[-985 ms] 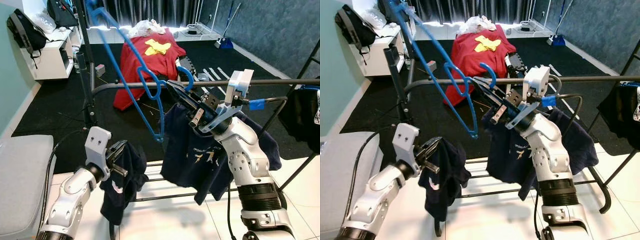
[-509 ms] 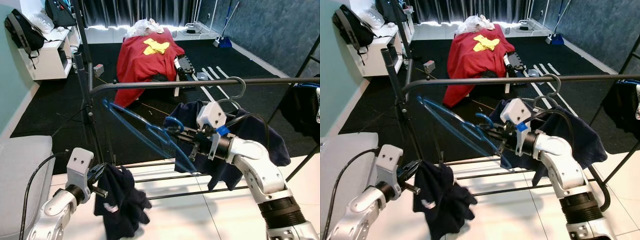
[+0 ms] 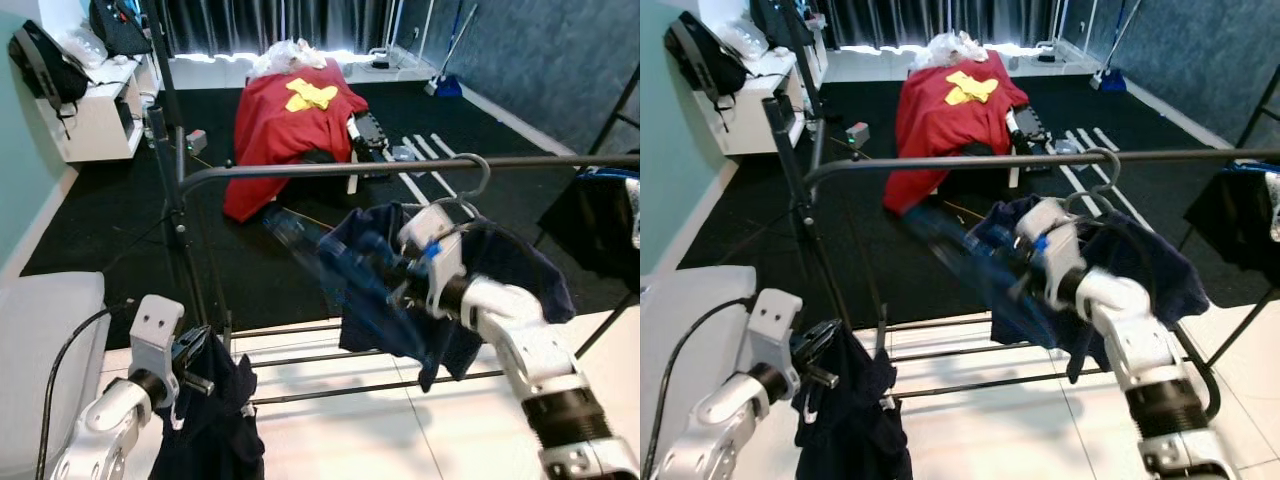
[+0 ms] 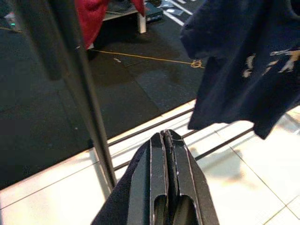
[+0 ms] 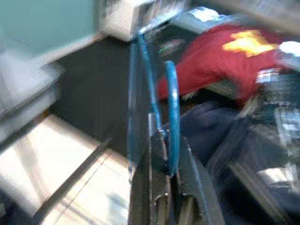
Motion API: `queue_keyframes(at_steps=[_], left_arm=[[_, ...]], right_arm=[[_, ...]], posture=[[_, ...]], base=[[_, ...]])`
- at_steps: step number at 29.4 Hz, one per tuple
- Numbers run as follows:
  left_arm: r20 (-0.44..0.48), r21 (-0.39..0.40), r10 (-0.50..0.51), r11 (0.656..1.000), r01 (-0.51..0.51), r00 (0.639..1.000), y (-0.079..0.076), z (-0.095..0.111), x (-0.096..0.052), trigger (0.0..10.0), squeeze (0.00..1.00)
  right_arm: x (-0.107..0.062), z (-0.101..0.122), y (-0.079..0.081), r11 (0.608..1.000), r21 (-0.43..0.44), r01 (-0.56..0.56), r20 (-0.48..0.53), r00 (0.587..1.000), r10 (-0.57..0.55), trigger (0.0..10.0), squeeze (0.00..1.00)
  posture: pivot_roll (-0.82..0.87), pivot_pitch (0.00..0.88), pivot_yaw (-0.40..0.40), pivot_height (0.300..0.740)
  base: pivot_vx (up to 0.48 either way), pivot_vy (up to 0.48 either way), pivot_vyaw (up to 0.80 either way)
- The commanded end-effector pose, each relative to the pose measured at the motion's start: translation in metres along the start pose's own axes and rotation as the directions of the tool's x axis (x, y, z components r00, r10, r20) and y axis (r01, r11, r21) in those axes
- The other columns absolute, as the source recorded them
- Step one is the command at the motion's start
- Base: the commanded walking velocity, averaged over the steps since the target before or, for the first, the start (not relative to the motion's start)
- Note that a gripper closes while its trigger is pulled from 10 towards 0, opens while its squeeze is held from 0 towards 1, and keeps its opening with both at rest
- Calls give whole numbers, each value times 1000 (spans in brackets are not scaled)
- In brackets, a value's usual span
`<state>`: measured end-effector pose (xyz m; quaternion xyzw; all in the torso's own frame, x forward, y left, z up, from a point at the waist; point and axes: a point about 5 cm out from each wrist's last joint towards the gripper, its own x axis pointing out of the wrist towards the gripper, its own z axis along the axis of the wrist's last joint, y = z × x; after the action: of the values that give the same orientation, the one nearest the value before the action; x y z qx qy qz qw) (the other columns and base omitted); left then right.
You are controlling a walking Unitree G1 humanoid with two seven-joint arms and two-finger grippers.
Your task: Hang hanger
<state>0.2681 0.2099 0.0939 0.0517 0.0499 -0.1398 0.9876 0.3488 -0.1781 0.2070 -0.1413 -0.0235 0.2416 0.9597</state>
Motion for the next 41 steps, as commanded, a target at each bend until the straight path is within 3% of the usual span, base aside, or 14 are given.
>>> queue_keyframes(at_steps=[1, 2, 4, 9, 10, 12, 14, 15, 16, 21, 24, 35, 41], left_arm=[[51, 5, 2, 1000, -2, 999, -1, 12, 4, 0, 0], [59, 6, 0, 1000, -1, 998, -2, 14, 5, 0, 0], [65, 10, -4, 1000, 3, 998, -3, 16, 6, 0, 0], [67, 14, -8, 1000, 8, 998, -3, 16, 6, 0, 0], [64, 24, -19, 1000, 17, 998, -4, 16, 6, 0, 0], [64, 24, -19, 1000, 17, 998, -4, 16, 6, 0, 0], [53, 38, -37, 999, 35, 998, -8, 15, 5, 0, 0], [53, 38, -37, 999, 35, 998, -8, 15, 5, 0, 0], [46, 46, -47, 998, 45, 998, -9, 14, 5, 0, 0], [42, 50, -50, 998, 48, 998, -10, 13, 4, 0, 0], [37, 56, -55, 997, 53, 998, -11, 12, 3, 0, 0], [35, 61, -55, 997, 53, 998, -10, 12, 2, 0, 0], [34, 64, -59, 996, 57, 998, -10, 12, 2, 0, 0]], right_arm=[[3, 11, -15, 984, 4, 180, 84, 980, -179, 0, 0], [4, 22, -17, 967, 2, 256, 142, 957, -254, 0, 0], [4, 29, -16, 956, 2, 295, 187, 939, -290, 0, 0], [3, 33, -11, 949, -15, 316, 225, 926, -305, 0, 0], [3, 33, 1, 950, -23, 310, 249, 922, -295, 0, 0], [3, 33, 1, 950, -23, 310, 249, 922, -295, 0, 0], [3, 24, 26, 959, -42, 279, 252, 932, -260, 0, 0], [3, 24, 26, 959, -42, 279, 252, 932, -260, 0, 0], [4, 16, 39, 964, -42, 262, 241, 939, -245, 0, 0], [6, 11, 45, 963, -42, 267, 245, 937, -250, 0, 0], [7, 4, 58, 965, -52, 256, 258, 937, -235, 0, 0], [-1, 10, 66, 951, -47, 304, 321, 907, -274, 0, 0], [-8, 18, 73, 948, -37, 315, 409, 871, -273, 0, 0]], posture=[[102, 43, -23, 740], [102, 43, -23, 740], [103, 44, -21, 740], [102, 43, -20, 740], [102, 45, -18, 740], [102, 45, -18, 740], [106, 48, -17, 740], [106, 48, -17, 740], [107, 49, -18, 740], [108, 52, -19, 740], [112, 54, -21, 740], [113, 54, -18, 740], [112, 55, -14, 740]], base=[[0, 0, 0], [0, 0, 0], [0, 0, 0], [0, 0, 0], [0, 0, 0], [0, 0, 0], [0, 0, 0], [0, 0, 0], [0, 0, 0], [0, 0, 0], [0, 0, 0], [0, 0, 0], [0, 0, 0]])
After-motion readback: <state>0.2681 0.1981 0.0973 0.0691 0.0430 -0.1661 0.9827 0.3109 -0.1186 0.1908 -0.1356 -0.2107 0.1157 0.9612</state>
